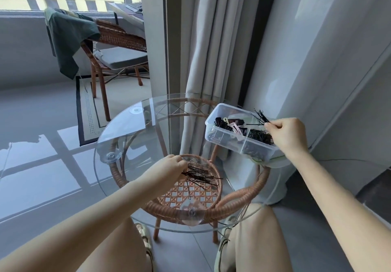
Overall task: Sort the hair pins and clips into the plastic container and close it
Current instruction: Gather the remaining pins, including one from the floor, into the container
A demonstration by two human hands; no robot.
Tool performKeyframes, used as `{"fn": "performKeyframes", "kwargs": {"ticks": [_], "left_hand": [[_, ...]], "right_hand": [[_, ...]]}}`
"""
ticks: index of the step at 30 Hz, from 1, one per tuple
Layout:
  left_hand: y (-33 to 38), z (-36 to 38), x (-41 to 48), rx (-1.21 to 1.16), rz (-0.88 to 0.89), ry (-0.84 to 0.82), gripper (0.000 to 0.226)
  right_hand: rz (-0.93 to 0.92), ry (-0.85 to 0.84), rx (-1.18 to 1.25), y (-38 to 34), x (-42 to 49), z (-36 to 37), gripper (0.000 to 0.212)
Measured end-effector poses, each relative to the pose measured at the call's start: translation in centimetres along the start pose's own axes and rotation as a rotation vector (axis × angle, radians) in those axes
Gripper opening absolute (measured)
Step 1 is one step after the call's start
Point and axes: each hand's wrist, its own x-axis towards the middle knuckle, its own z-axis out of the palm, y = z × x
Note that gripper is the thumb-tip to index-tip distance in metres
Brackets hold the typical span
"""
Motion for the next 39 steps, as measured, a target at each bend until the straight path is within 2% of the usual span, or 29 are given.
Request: {"fn": "performKeyframes", "kwargs": {"ticks": [3,6,8,10,12,15,18,22,24,26,30,34,37,39], "left_hand": [[0.2,0.4,0.4,0.069,-0.001,-0.027,0.023],[0.7,0.3,0.9,0.081,-0.048,-0.076,0.023],[0.9,0.0,1.3,0.061,-0.089,-0.109,0.02],[0.9,-0.4,1.6,0.024,-0.128,-0.134,0.017],[0.8,-0.8,1.8,-0.028,-0.158,-0.134,0.016],[0.6,-1.3,1.8,-0.078,-0.196,-0.111,0.019],[0.1,-1.8,1.8,-0.128,-0.214,-0.082,0.023],[-0.4,-3.0,2.2,-0.207,-0.238,-0.014,0.023],[-0.4,-3.6,2.4,-0.231,-0.243,0.016,0.024],[-0.3,-4.3,2.5,-0.258,-0.248,0.038,0.025],[-0.1,-5.6,2.5,-0.331,-0.262,0.07,0.025],[-0.1,-6.5,2.7,-0.377,-0.272,0.082,0.023],[0.6,-7.5,3.5,-0.398,-0.253,0.089,0.022],[1.7,-8.2,4.7,-0.395,-0.21,0.101,0.025]], "right_hand": [[0.191,-0.054,-0.205,0.3,1.2,0.4,0.025],[0.221,-0.136,-0.401,-1.3,1.9,0.9,0.007],[0.197,-0.202,-0.496,-2.4,2.1,1.5,0.003],[0.165,-0.269,-0.567,-3.0,2.4,2.1,0.023],[0.132,-0.331,-0.593,-3.3,2.2,2.3,0.031],[0.007,-0.361,-0.531,-2.9,1.5,1.6,0.02],[-0.121,-0.374,-0.399,-2.1,-0.5,-0.2,0.047],[-0.283,-0.372,-0.34,-0.6,-2.3,0.2,0.027],[-0.315,-0.364,-0.271,-0.7,-2.4,1.0,0.021],[-0.361,-0.386,-0.23,-1.7,-2.8,2.0,0.034],[-0.41,-0.426,-0.158,-4.7,-4.0,4.8,0.045],[-0.409,-0.459,-0.081,-5.9,-4.5,5.6,0.043],[-0.433,-0.363,0.042,-5.1,-4.6,4.0,0.034],[-0.424,-0.208,0.113,-4.2,-4.5,2.0,0.026]]}}
